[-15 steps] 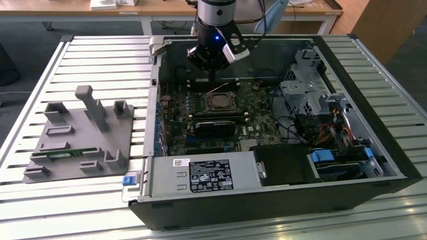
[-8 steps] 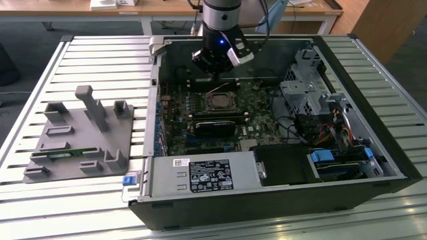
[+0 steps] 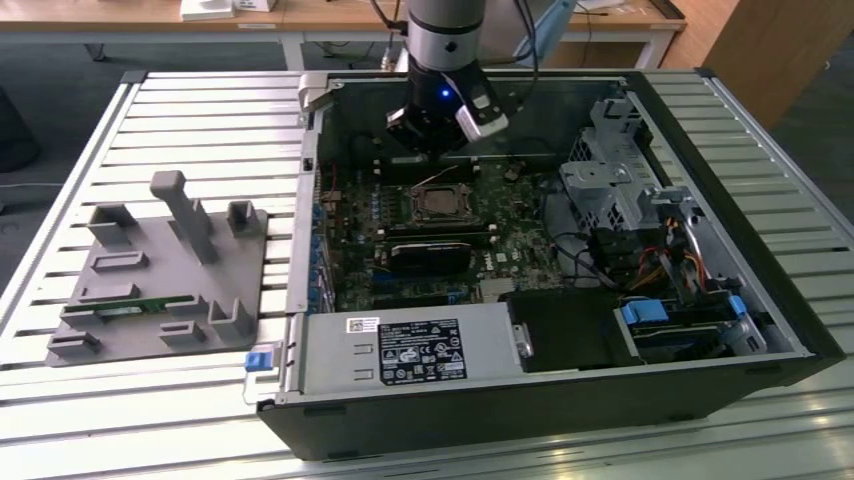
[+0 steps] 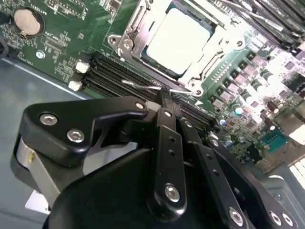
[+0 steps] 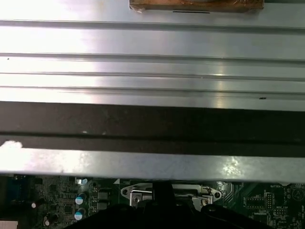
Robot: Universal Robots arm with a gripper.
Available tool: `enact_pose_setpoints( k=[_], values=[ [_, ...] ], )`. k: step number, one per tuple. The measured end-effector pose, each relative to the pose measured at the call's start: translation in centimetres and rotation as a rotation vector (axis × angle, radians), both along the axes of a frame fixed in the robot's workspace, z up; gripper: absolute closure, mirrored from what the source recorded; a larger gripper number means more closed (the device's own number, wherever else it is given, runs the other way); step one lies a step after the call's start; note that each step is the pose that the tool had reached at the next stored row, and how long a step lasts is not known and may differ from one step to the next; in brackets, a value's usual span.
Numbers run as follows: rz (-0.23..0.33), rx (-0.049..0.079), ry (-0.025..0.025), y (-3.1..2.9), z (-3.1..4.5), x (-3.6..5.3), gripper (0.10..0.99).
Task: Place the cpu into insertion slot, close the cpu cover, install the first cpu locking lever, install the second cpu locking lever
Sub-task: 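Install the first cpu locking lever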
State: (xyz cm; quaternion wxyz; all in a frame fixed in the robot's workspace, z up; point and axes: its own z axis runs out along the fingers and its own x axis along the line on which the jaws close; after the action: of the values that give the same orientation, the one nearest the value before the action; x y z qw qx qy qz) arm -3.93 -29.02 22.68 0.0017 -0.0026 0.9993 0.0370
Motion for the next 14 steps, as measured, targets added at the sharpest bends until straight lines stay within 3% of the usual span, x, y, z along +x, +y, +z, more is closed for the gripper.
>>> enact_pose_setpoints(
  k=[14],
  values=[
    [0.0,0.0,-0.0001,0.41,-0.68,0.93,0.98]
  ],
)
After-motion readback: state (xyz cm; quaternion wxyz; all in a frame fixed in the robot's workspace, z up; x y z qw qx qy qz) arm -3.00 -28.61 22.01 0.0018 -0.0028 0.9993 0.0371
